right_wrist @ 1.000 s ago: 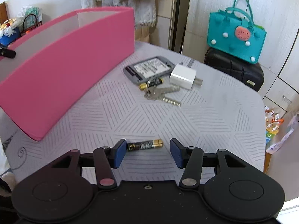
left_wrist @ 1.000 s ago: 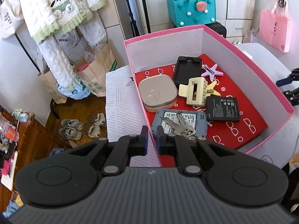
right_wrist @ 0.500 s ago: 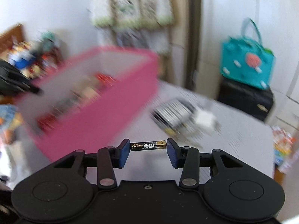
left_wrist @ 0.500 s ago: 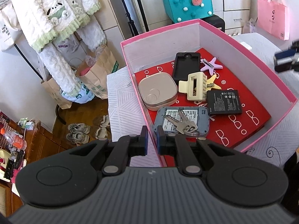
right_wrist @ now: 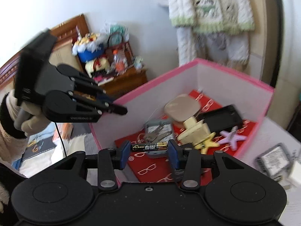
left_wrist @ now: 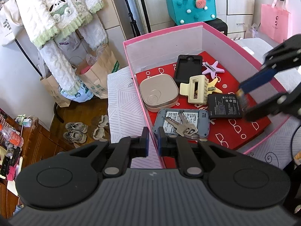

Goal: Organize rigid objects
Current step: 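Carry the AA battery into the pink box and release it, then grasp the silver keys beside the grey router with the right gripper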

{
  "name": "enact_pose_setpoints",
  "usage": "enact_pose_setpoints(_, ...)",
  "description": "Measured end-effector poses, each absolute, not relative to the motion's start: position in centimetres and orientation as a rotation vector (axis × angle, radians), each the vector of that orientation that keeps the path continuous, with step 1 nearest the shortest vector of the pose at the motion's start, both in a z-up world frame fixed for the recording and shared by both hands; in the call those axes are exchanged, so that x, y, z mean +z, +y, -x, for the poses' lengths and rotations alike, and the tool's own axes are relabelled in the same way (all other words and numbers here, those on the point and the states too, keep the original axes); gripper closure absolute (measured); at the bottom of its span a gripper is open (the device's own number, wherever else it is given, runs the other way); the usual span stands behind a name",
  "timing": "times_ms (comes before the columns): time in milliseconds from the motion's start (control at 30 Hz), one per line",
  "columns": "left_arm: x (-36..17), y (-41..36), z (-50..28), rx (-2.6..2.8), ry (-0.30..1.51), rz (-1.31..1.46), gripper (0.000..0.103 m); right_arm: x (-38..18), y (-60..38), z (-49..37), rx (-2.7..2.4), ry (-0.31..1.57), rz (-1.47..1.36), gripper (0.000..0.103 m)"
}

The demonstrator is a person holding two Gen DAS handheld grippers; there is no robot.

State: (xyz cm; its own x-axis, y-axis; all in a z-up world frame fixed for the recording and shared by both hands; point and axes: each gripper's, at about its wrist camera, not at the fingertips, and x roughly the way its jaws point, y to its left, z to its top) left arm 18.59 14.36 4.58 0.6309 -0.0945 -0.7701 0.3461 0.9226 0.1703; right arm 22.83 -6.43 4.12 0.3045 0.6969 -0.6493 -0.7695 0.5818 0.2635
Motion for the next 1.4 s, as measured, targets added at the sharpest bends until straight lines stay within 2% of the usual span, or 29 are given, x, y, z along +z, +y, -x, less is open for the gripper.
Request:
enact_pose_setpoints(333,4.6,14.5,-18.7,-0.269,0.856,-0.305,0.095,4.2,-8.9,-24.4,0.952,0.842,-0.043,0.051)
enact_pose_setpoints(800,4.6,14.9,-18.8,-0.273,0.854,-0.274,0.095,7.0,-19.1,-23.9,0.658,0.671,-0.186,0.045)
enact_pose_setpoints(1133,4.6,14.8,-18.8,-0.269,0.856,-0.263,0.095,4.8,-23.7,-25.2,0.422,0.669,-0.183,0.04)
enact_pose_setpoints(1400,4.6,14.9,-18.8,-0.268,0.856,-0.261,0.095,0.9,-23.8,-26.9,0.382,0.745,-0.143,0.04)
